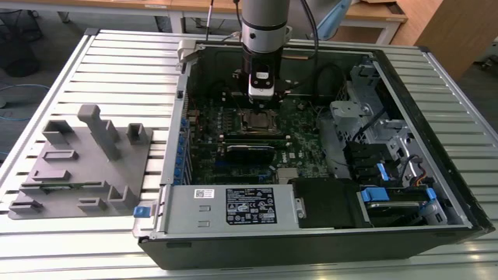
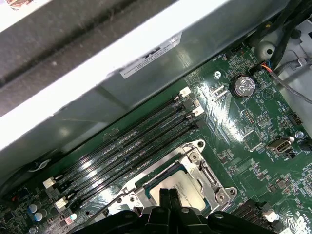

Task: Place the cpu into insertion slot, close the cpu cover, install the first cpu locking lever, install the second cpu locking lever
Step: 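Close the cpu cover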

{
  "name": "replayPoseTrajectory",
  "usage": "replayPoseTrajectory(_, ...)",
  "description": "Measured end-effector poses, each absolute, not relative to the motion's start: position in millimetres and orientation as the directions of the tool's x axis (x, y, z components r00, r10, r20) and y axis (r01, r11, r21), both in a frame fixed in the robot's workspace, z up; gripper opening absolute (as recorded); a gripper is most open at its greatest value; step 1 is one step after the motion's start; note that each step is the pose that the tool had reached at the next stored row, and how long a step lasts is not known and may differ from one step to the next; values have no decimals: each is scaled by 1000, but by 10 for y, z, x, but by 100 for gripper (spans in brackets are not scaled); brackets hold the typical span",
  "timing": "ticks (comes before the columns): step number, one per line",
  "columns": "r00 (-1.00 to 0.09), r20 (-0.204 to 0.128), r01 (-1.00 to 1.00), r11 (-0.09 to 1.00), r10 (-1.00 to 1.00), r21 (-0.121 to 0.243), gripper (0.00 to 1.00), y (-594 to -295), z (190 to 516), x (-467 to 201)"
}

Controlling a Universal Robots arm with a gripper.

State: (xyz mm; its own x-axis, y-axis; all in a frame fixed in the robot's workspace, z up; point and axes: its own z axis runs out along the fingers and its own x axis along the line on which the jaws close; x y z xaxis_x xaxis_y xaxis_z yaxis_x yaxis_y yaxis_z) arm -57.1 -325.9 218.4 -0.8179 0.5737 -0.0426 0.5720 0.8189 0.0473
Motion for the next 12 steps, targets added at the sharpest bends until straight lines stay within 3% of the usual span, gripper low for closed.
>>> replayPoseTrajectory(12, -837, -43, 543, 838, 545, 47, 10, -3259, 2184, -571)
